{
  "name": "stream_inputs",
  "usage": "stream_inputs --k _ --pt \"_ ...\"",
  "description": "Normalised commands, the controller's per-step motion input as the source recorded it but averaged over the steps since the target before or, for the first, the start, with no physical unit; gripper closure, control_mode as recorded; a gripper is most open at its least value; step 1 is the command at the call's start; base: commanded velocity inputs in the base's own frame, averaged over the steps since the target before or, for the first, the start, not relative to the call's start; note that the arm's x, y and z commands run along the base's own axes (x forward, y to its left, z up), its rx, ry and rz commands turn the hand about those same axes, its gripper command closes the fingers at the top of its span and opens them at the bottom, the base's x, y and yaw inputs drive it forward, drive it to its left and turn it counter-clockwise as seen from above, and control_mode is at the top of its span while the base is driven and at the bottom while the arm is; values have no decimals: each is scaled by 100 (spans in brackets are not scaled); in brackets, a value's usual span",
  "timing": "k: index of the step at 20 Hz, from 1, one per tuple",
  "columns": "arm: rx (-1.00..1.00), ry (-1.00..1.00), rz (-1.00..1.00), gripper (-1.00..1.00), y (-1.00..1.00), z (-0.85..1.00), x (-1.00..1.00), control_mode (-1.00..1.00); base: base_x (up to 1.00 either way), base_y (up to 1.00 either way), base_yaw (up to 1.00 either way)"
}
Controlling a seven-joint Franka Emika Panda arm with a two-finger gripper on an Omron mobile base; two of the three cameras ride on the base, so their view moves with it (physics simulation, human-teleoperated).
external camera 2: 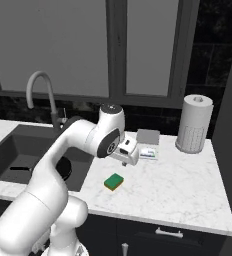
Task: Pick the pan and sponge and place them into the sink. Then turn on the water.
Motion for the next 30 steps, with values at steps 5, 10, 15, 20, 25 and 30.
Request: stream_inputs --k 5,10,15,20,25,30 --pt "0 12 -16 -100 -4 -34 19 -100 0 0 0" --pt "0 13 -16 -100 0 -31 26 -100 0 0 0" --pt "0 9 -11 -100 0 -29 23 -100 0 0 0" --pt "0 7 -2 -100 0 -29 2 -100 0 0 0" --pt "0 2 -1 -100 0 -25 2 -100 0 0 0" --pt "0 1 0 -100 1 -38 5 -100 0 0 0"
